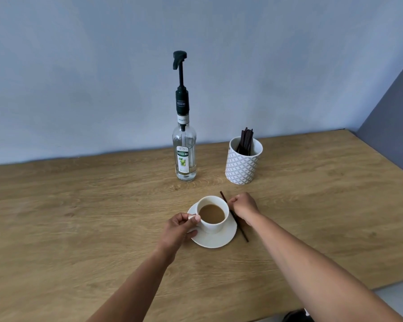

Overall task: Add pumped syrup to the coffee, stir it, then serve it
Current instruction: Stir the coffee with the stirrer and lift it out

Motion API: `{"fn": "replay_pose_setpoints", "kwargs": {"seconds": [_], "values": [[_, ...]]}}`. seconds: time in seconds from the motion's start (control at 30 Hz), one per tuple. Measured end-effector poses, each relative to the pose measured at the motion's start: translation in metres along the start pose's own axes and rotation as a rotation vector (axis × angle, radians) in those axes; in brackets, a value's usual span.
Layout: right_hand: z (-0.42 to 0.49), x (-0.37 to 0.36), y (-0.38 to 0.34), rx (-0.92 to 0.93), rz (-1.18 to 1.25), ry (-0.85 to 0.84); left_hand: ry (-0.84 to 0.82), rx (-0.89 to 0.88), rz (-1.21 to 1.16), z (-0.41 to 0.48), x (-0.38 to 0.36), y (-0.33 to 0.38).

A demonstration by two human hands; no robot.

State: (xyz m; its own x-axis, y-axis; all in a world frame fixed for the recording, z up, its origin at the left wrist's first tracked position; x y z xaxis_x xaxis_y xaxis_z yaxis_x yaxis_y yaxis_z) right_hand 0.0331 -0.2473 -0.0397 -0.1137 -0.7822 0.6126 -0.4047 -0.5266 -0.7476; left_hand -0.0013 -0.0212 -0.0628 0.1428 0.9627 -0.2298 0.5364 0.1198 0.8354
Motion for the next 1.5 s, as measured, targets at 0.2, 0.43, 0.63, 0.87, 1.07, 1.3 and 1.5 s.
{"fn": "replay_pose_setpoints", "kwargs": {"seconds": [0.2, 0.43, 0.63, 0.87, 1.07, 1.3, 1.5], "values": [[-0.007, 0.020, -0.001, 0.061, 0.095, 0.109, -0.001, -0.026, 0.006, 0.000, 0.001, 0.000], [-0.045, 0.079, -0.042, 0.365, 0.307, 0.298, 0.014, -0.079, 0.061, 0.001, 0.002, -0.002], [-0.079, 0.071, -0.051, 0.494, 0.369, 0.273, 0.111, -0.200, 0.153, 0.001, 0.008, 0.002], [-0.098, 0.028, -0.020, 0.651, 0.163, 0.234, 0.226, -0.280, 0.312, -0.004, 0.010, -0.003], [-0.104, 0.012, -0.021, 0.819, 0.012, 0.250, 0.252, -0.297, 0.319, -0.004, 0.009, -0.007], [-0.106, 0.019, -0.024, 0.958, -0.299, 0.392, 0.245, -0.306, 0.326, 0.000, 0.012, -0.010], [-0.113, 0.018, -0.026, 0.993, -0.299, 0.328, 0.251, -0.317, 0.353, 0.001, 0.012, -0.011]]}}
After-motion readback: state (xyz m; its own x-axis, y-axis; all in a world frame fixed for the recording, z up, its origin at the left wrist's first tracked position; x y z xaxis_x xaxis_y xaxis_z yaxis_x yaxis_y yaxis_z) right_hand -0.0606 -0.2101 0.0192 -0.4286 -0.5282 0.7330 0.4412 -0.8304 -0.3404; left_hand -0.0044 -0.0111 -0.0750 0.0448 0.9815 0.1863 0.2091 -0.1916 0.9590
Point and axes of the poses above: each hand's wrist, its own z-axis towards the middle knuckle, its own x-axis out of the back of the hand, y = z × x, the point moved 1 cm from there along z, towards the middle knuckle, and after that the axes turned 8 degrees about x, right-handed, at the moved point
